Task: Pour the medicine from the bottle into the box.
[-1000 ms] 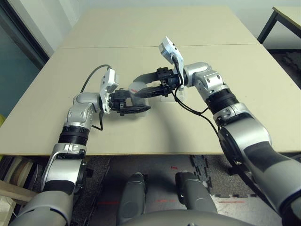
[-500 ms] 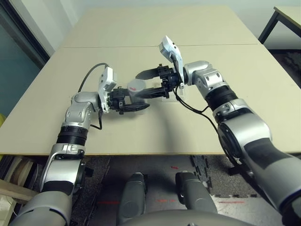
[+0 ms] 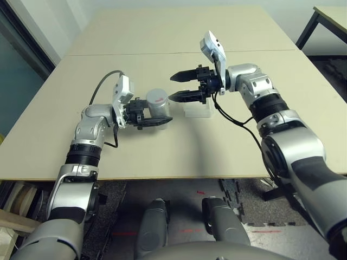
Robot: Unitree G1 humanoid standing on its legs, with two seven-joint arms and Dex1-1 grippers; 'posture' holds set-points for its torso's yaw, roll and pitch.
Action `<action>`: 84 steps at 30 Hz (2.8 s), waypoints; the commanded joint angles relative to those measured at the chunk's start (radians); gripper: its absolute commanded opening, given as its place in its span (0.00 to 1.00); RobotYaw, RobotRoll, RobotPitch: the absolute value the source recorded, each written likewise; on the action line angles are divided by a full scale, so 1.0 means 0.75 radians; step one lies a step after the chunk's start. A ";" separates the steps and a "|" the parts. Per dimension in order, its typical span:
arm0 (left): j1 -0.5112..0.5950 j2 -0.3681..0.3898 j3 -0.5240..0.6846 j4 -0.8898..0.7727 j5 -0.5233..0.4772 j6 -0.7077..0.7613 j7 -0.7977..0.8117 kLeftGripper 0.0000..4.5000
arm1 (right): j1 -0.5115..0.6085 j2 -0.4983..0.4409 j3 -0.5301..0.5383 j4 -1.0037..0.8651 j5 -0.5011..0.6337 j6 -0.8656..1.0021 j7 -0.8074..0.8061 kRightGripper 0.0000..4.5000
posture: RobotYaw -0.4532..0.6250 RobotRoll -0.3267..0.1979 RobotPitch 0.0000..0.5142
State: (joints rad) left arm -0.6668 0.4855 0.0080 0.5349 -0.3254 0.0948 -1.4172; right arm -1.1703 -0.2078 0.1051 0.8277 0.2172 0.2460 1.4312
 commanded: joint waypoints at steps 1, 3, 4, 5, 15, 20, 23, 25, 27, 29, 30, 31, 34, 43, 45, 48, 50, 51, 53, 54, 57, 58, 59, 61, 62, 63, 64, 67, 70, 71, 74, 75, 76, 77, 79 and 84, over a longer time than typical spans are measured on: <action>-0.027 0.019 0.008 0.046 0.010 -0.033 0.012 0.60 | 0.045 -0.033 0.025 -0.144 0.026 0.087 0.051 1.00 | 0.40 0.62 0.19; -0.032 0.023 0.012 0.066 0.010 -0.045 0.013 0.60 | 0.072 -0.047 0.032 -0.218 0.034 0.137 0.064 1.00 | 0.40 0.62 0.19; -0.034 0.025 0.013 0.073 0.010 -0.049 0.013 0.60 | 0.084 -0.052 0.035 -0.250 0.037 0.162 0.065 1.00 | 0.39 0.62 0.19; -0.036 0.025 0.014 0.077 0.010 -0.052 0.013 0.60 | 0.095 -0.054 0.038 -0.281 0.039 0.184 0.060 1.00 | 0.39 0.62 0.19; -0.060 -0.006 -0.008 0.104 0.019 -0.077 0.012 0.60 | 0.124 0.033 0.077 -0.358 0.005 0.176 -0.104 1.00 | 0.38 0.62 0.17; -0.070 -0.024 -0.018 0.117 0.030 -0.090 0.012 0.60 | 0.115 0.084 0.102 -0.339 -0.014 0.141 -0.163 1.00 | 0.38 0.62 0.16; -0.071 -0.030 -0.023 0.113 0.031 -0.091 0.009 0.60 | 0.110 0.103 0.110 -0.319 -0.020 0.121 -0.193 1.00 | 0.39 0.62 0.16; -0.071 -0.032 -0.027 0.109 0.030 -0.090 0.010 0.60 | 0.105 0.114 0.115 -0.300 -0.023 0.107 -0.207 1.00 | 0.39 0.62 0.16; -0.072 -0.034 -0.029 0.109 0.029 -0.092 0.011 0.60 | 0.099 0.123 0.115 -0.283 -0.025 0.095 -0.220 1.00 | 0.39 0.62 0.16; -0.071 -0.044 -0.034 0.101 0.027 -0.092 0.011 0.60 | 0.089 0.137 0.112 -0.250 -0.033 0.077 -0.249 1.00 | 0.39 0.62 0.17; -0.070 -0.049 -0.037 0.096 0.025 -0.090 0.011 0.60 | 0.085 0.141 0.110 -0.234 -0.037 0.068 -0.260 1.00 | 0.39 0.62 0.17; -0.071 -0.052 -0.038 0.093 0.024 -0.089 0.011 0.60 | 0.081 0.144 0.110 -0.221 -0.039 0.060 -0.267 1.00 | 0.39 0.62 0.17; -0.076 -0.060 -0.041 0.095 0.024 -0.091 0.013 0.60 | 0.080 0.136 0.109 -0.186 -0.050 0.037 -0.276 1.00 | 0.38 0.62 0.17; -0.092 -0.062 -0.044 0.113 0.022 -0.095 0.002 0.60 | 0.114 0.049 0.073 -0.141 -0.057 0.015 -0.298 1.00 | 0.37 0.62 0.16; -0.095 -0.063 -0.047 0.117 0.023 -0.096 0.000 0.60 | 0.127 0.018 0.059 -0.153 -0.045 0.024 -0.301 1.00 | 0.36 0.62 0.16; -0.107 -0.068 -0.048 0.143 0.027 -0.106 -0.002 0.60 | 0.144 -0.028 0.039 -0.194 -0.013 0.057 -0.301 1.00 | 0.36 0.62 0.16; -0.113 -0.071 -0.050 0.157 0.030 -0.112 -0.007 0.60 | 0.158 -0.056 0.031 -0.225 0.007 0.077 -0.302 1.00 | 0.35 0.62 0.16; -0.117 -0.072 -0.052 0.165 0.031 -0.114 -0.012 0.60 | 0.167 -0.074 0.024 -0.248 0.020 0.095 -0.302 1.00 | 0.34 0.62 0.16; -0.123 -0.075 -0.055 0.180 0.034 -0.117 -0.018 0.60 | 0.183 -0.107 0.012 -0.292 0.044 0.129 -0.303 1.00 | 0.34 0.62 0.16; -0.125 -0.076 -0.057 0.186 0.035 -0.120 -0.020 0.60 | 0.192 -0.126 0.007 -0.313 0.055 0.145 -0.306 1.00 | 0.33 0.62 0.16; -0.130 -0.077 -0.061 0.201 0.036 -0.126 -0.023 0.60 | 0.215 -0.180 -0.005 -0.353 0.080 0.176 -0.311 1.00 | 0.33 0.62 0.16; -0.132 -0.076 -0.061 0.207 0.038 -0.129 -0.026 0.60 | 0.223 -0.199 -0.010 -0.362 0.084 0.184 -0.310 1.00 | 0.33 0.62 0.16; -0.131 -0.073 -0.061 0.211 0.039 -0.130 -0.031 0.60 | 0.231 -0.222 -0.017 -0.367 0.087 0.190 -0.309 1.00 | 0.33 0.62 0.16; -0.126 -0.064 -0.059 0.211 0.039 -0.131 -0.041 0.60 | 0.246 -0.261 -0.032 -0.377 0.089 0.201 -0.302 1.00 | 0.33 0.62 0.16; -0.123 -0.060 -0.059 0.210 0.038 -0.129 -0.043 0.60 | 0.252 -0.275 -0.037 -0.382 0.090 0.207 -0.300 1.00 | 0.33 0.62 0.16; -0.121 -0.055 -0.057 0.208 0.038 -0.128 -0.045 0.60 | 0.259 -0.291 -0.041 -0.387 0.091 0.213 -0.296 1.00 | 0.33 0.62 0.16; -0.119 -0.051 -0.055 0.208 0.038 -0.127 -0.045 0.60 | 0.266 -0.306 -0.042 -0.393 0.092 0.217 -0.291 1.00 | 0.33 0.62 0.16; -0.108 -0.040 -0.051 0.204 0.037 -0.125 -0.047 0.60 | 0.287 -0.341 -0.047 -0.414 0.095 0.231 -0.284 1.00 | 0.33 0.62 0.17; -0.100 -0.033 -0.051 0.197 0.035 -0.121 -0.047 0.60 | 0.295 -0.348 -0.051 -0.448 0.107 0.258 -0.280 1.00 | 0.33 0.62 0.17; -0.098 -0.031 -0.051 0.197 0.035 -0.121 -0.046 0.60 | 0.295 -0.346 -0.051 -0.467 0.114 0.274 -0.277 1.00 | 0.34 0.62 0.17; -0.096 -0.031 -0.051 0.199 0.036 -0.122 -0.044 0.60 | 0.295 -0.327 -0.047 -0.537 0.147 0.326 -0.275 1.00 | 0.34 0.62 0.17; -0.096 -0.033 -0.051 0.200 0.037 -0.124 -0.042 0.60 | 0.295 -0.315 -0.043 -0.565 0.159 0.347 -0.277 1.00 | 0.34 0.62 0.17; -0.097 -0.035 -0.052 0.201 0.038 -0.125 -0.040 0.60 | 0.294 -0.303 -0.039 -0.593 0.171 0.367 -0.280 1.00 | 0.34 0.62 0.17; -0.098 -0.037 -0.053 0.203 0.038 -0.126 -0.039 0.60 | 0.295 -0.291 -0.032 -0.622 0.182 0.385 -0.281 1.00 | 0.33 0.62 0.16; -0.102 -0.042 -0.054 0.208 0.040 -0.128 -0.036 0.60 | 0.290 -0.258 -0.010 -0.682 0.201 0.422 -0.280 1.00 | 0.33 0.62 0.16; -0.115 -0.047 -0.054 0.222 0.043 -0.132 -0.033 0.60 | 0.259 -0.190 0.051 -0.740 0.189 0.469 -0.305 1.00 | 0.33 0.62 0.16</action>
State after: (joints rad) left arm -0.7406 0.4494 -0.0282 0.6863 -0.3063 0.0030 -1.4397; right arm -0.9608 -0.3532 0.1157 0.2938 0.3624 0.5869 1.2125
